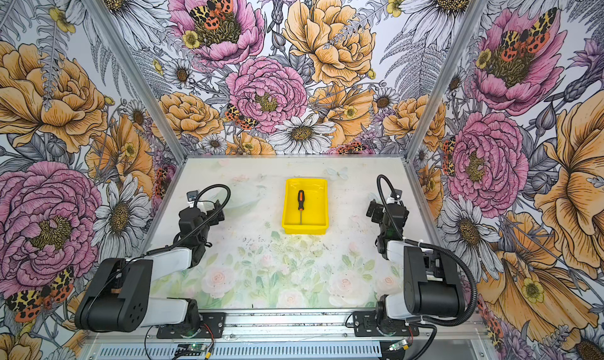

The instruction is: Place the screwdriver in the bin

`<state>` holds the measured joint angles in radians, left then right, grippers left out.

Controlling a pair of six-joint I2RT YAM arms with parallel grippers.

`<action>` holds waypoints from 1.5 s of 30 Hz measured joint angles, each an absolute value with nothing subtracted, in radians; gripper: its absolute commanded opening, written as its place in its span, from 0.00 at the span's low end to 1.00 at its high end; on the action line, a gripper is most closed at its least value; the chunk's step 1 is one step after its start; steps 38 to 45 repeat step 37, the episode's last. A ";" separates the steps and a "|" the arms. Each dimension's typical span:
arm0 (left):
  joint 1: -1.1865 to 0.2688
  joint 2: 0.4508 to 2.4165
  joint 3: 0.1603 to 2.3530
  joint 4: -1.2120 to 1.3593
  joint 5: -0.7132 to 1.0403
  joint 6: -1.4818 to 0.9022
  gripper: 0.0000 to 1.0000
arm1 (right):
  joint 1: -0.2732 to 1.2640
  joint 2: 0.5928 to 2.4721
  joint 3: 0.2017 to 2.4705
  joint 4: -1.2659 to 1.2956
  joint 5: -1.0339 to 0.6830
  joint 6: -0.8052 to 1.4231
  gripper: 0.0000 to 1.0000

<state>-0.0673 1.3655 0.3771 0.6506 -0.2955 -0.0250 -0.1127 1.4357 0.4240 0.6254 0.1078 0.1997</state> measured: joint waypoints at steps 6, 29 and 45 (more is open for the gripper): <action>-0.051 1.416 0.381 0.726 -0.267 0.001 0.99 | -0.113 1.436 0.424 0.659 0.072 0.189 1.00; -0.009 1.536 0.387 0.896 -0.192 0.003 0.99 | -0.039 1.539 0.407 0.806 0.030 0.094 0.99; -0.009 1.536 0.387 0.907 -0.192 0.003 0.99 | -0.039 1.539 0.407 0.806 0.030 0.088 0.99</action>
